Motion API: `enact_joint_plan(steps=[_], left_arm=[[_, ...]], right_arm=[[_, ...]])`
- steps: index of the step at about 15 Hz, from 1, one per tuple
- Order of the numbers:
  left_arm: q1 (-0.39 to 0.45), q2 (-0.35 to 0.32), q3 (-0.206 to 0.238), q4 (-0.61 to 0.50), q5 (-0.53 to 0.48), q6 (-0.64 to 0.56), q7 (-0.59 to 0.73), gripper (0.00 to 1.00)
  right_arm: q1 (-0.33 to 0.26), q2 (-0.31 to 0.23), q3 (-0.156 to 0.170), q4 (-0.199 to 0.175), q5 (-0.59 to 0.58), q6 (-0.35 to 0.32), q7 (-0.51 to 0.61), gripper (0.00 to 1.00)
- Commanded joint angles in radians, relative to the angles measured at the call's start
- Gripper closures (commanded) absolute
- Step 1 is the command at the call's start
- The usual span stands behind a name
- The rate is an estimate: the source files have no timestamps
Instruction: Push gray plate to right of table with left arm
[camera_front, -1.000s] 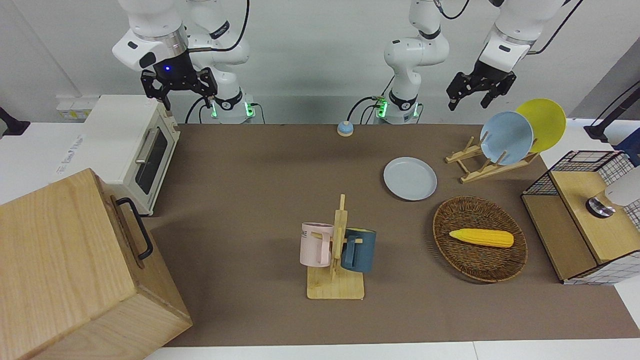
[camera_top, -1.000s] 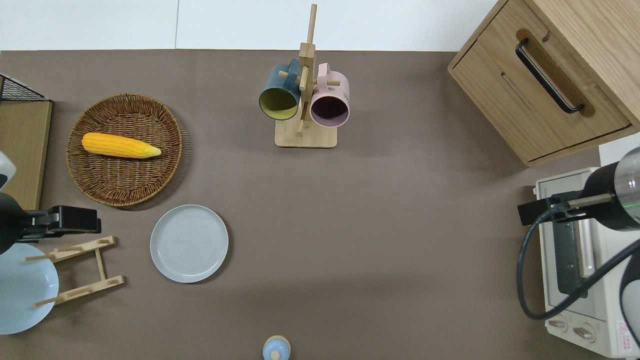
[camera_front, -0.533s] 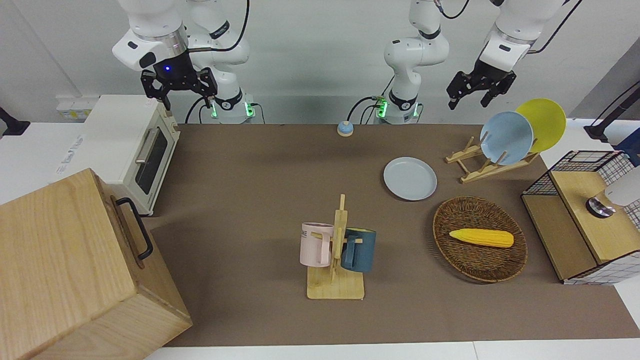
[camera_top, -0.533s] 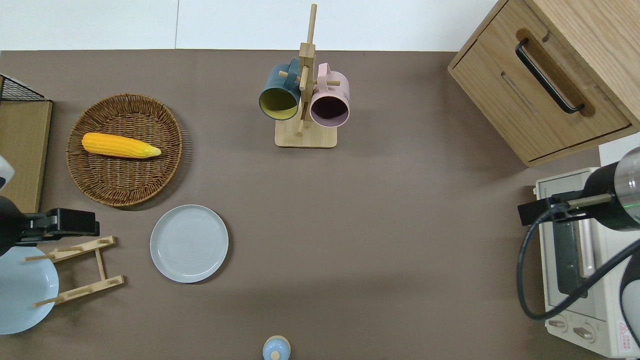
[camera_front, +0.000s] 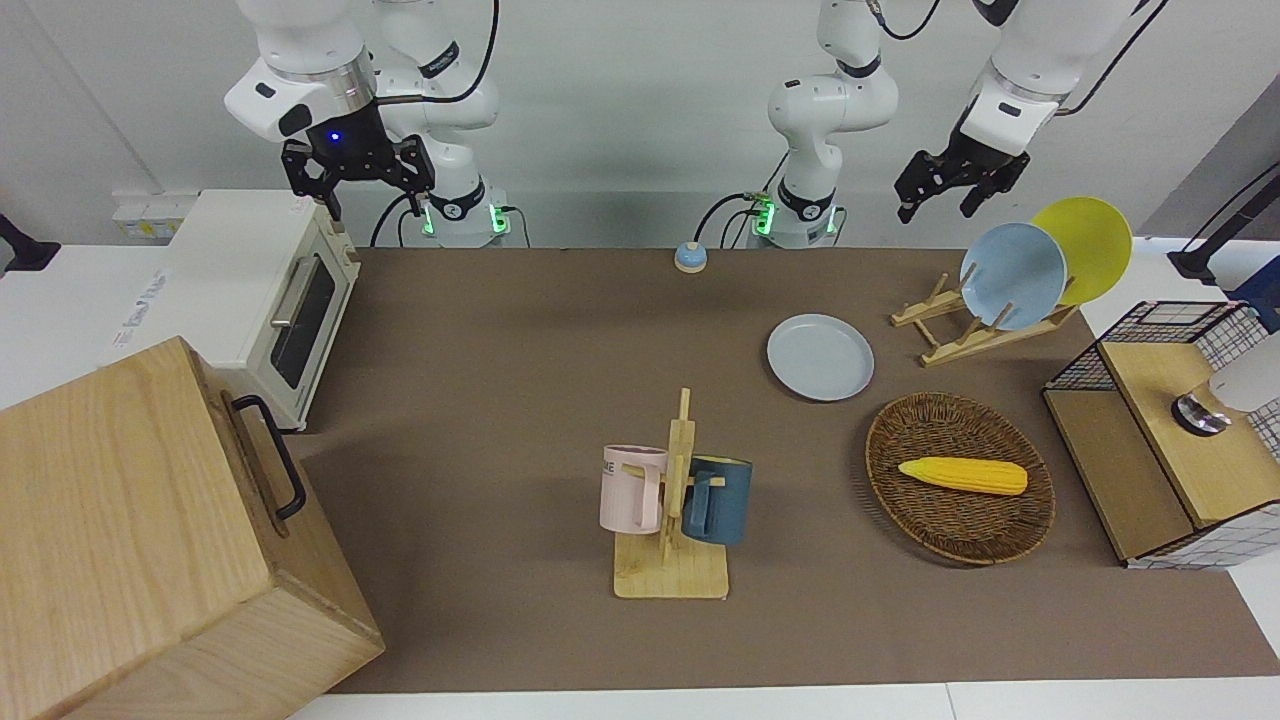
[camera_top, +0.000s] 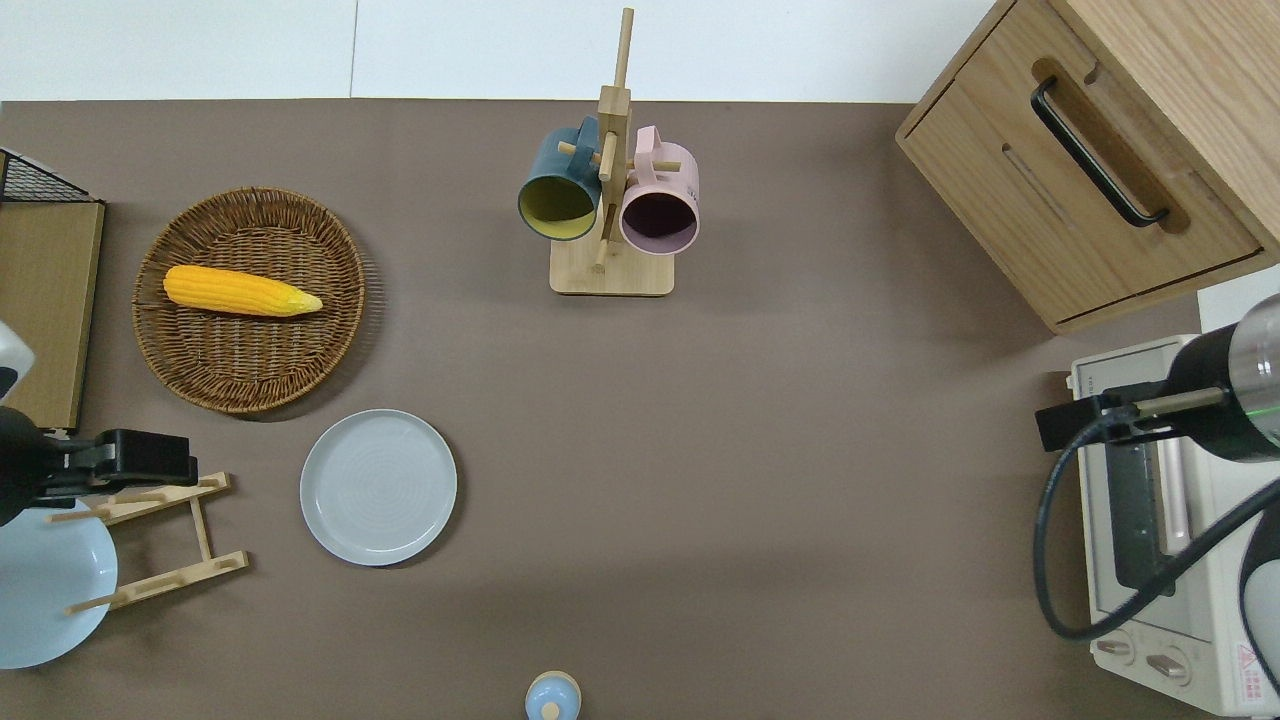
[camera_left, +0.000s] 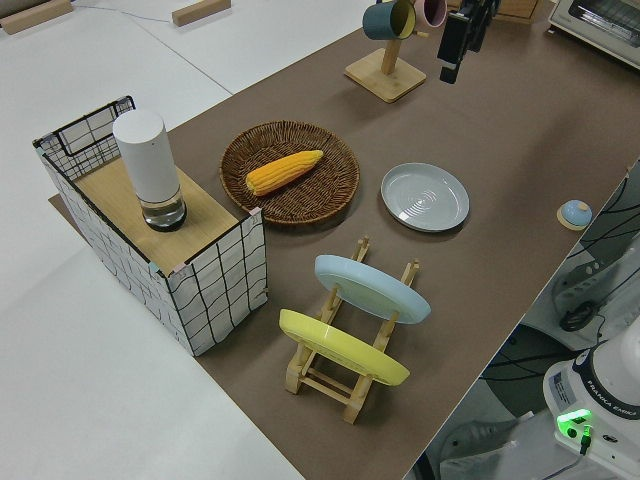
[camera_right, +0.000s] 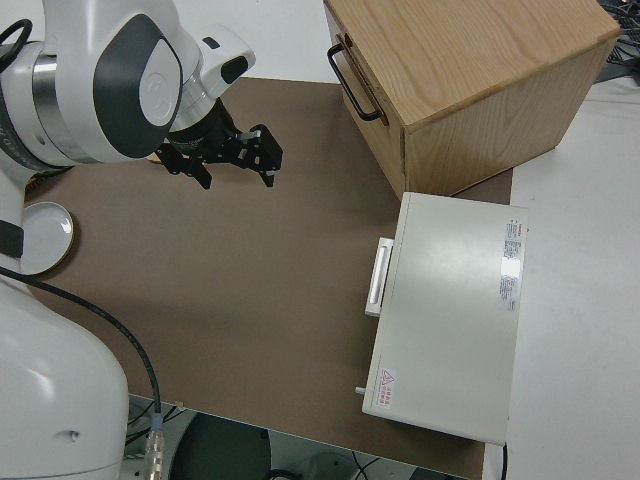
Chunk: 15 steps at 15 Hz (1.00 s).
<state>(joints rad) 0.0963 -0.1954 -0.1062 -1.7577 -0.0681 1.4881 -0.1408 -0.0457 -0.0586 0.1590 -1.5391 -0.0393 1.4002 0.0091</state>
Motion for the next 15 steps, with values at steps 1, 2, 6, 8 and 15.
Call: enact_joint_plan(steps=[1,2,6,8,15], left_arm=[[0.005,-0.048,0.031,-0.083,0.019,0.047,0.029,0.0],[0.005,-0.05,0.031,-0.086,0.019,0.047,0.046,0.0],[0.019,-0.05,0.043,-0.219,0.02,0.117,0.085,0.0],[0.036,-0.052,0.057,-0.282,0.021,0.173,0.118,0.0],[0.03,-0.049,0.057,-0.567,0.016,0.464,0.115,0.01]], right_arm=[[-0.008,-0.01,0.005,-0.004,0.001,-0.012,-0.008,0.005],[-0.008,-0.01,0.005,-0.004,-0.001,-0.012,-0.008,0.005],[-0.008,-0.01,0.005,-0.004,0.001,-0.012,-0.008,0.005],[-0.008,-0.01,0.005,-0.004,0.001,-0.012,-0.008,0.005],[-0.008,-0.01,0.005,-0.004,0.001,-0.012,-0.008,0.005]])
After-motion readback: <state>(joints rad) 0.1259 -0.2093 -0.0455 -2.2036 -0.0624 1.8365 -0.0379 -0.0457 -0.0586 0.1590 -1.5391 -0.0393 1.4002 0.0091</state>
